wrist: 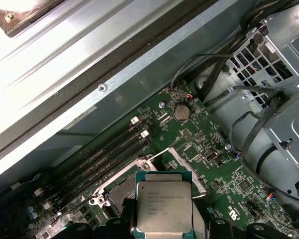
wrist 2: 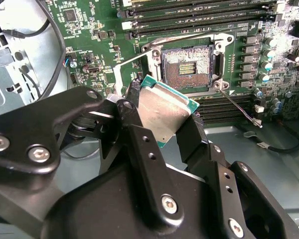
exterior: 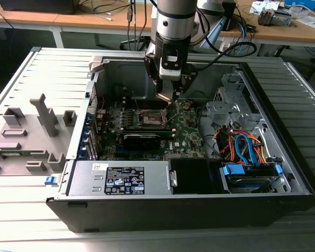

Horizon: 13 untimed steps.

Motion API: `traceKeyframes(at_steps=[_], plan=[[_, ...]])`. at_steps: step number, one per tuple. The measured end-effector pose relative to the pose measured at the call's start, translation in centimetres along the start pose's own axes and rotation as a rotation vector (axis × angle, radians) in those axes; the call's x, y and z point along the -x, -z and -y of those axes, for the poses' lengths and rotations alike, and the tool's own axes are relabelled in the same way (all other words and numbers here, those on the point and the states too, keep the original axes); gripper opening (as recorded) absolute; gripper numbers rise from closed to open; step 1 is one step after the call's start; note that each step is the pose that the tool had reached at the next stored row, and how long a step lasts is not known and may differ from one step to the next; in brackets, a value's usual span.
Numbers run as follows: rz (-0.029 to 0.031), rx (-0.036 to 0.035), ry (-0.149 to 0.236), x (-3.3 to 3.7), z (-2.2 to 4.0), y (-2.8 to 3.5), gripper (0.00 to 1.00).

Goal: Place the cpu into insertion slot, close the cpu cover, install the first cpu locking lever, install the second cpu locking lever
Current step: 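Place the cpu into insertion slot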

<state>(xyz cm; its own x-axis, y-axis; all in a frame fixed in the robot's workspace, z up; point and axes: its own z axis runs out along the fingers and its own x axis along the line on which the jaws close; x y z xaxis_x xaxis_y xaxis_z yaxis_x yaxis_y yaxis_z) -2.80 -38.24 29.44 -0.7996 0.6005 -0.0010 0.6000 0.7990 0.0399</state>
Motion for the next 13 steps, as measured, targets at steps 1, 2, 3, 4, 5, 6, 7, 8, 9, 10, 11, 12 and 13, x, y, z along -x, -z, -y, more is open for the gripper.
traceKeyframes(at_steps=[1, 2, 3, 4, 5, 6, 7, 8, 9, 10, 11, 12, 13], plan=[[0.0000, 0.0000, -0.002, 0.00, 0.00, 0.00, 0.54], [0.0001, 0.0000, -0.004, 0.00, 0.00, -0.01, 0.54], [0.0002, 0.0001, -0.005, 0.00, 0.00, -0.01, 0.54], [0.0003, 0.0000, -0.008, 0.00, 0.00, -0.02, 0.54], [0.0006, 0.0000, -0.016, 0.00, 0.00, -0.03, 0.54], [0.0007, 0.0000, -0.019, 0.00, 0.00, -0.03, 0.54], [0.0009, 0.0000, -0.022, 0.00, 0.00, -0.04, 0.54], [0.0010, 0.0000, -0.026, 0.00, 0.00, -0.04, 0.54], [0.0011, 0.0000, -0.028, 0.00, 0.00, -0.04, 0.54], [0.0013, 0.0000, -0.031, 0.00, 0.00, -0.05, 0.54], [0.0013, -0.0001, -0.033, 0.00, 0.00, -0.05, 0.54], [0.0014, -0.0001, -0.035, 0.00, 0.00, -0.05, 0.54], [0.0015, -0.0001, -0.036, 0.00, 0.00, -0.05, 0.54]])
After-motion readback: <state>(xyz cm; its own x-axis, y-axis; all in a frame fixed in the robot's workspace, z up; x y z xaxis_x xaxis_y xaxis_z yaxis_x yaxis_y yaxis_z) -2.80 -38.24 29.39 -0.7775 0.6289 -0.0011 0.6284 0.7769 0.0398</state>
